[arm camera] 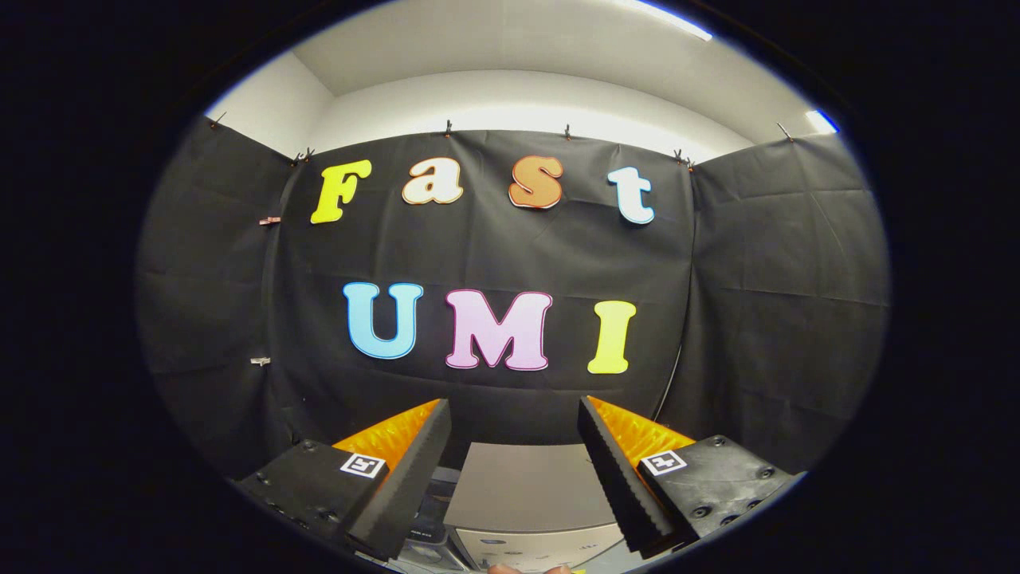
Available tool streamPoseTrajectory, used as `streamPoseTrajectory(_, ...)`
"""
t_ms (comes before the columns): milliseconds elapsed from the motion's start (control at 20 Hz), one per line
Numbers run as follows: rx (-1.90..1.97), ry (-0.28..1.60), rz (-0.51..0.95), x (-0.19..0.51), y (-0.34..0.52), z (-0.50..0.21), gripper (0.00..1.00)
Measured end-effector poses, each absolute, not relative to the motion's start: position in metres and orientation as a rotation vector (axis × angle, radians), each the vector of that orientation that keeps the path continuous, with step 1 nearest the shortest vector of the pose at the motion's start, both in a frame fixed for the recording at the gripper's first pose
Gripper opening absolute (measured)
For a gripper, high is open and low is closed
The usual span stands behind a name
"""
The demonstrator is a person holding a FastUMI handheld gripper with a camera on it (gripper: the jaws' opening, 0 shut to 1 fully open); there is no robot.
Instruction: Put the clothes into the washing machine and then close the washing machine lid.
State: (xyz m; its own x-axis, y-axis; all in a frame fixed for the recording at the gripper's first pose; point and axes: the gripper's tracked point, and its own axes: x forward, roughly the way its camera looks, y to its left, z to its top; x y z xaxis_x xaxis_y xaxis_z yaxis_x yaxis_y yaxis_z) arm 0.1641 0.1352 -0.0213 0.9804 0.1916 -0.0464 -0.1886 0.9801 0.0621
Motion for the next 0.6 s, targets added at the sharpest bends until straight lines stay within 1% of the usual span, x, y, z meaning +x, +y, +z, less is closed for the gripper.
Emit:
streamPoseTrajectory(200,0.048,0.031,0.198,0.151,0.127,-0.025,1.00)
streamPoseTrajectory(400,0.040,0.003,0.174,0.144,0.117,-0.022,0.99)
streamPoseTrajectory(600,0.044,0.027,0.197,0.141,0.118,-0.029,0.99)
